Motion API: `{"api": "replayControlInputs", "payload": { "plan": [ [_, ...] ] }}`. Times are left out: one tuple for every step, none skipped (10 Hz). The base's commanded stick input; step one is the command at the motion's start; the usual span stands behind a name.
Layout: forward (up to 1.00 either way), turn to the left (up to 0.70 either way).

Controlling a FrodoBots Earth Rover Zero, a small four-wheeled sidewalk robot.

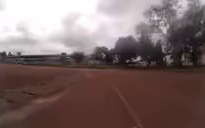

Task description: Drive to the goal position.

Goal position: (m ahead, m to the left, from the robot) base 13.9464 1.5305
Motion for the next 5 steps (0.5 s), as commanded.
{"api": "replayControlInputs", "payload": {
  "plan": [
    [1.00,0.00],
    [1.00,0.00],
    [1.00,0.00],
    [1.00,0.00],
    [1.00,0.00]
  ]
}}
